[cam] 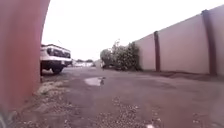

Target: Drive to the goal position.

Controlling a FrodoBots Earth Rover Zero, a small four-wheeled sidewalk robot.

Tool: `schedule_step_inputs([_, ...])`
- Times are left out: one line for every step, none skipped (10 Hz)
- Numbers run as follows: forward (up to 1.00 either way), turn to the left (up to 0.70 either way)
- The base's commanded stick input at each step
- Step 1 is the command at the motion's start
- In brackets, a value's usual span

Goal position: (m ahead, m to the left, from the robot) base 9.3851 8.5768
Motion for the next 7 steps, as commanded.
schedule_step_inputs([0.45,0.0])
schedule_step_inputs([0.45,0.0])
schedule_step_inputs([0.45,0.0])
schedule_step_inputs([0.45,0.0])
schedule_step_inputs([0.45,0.0])
schedule_step_inputs([0.45,0.0])
schedule_step_inputs([0.45,0.0])
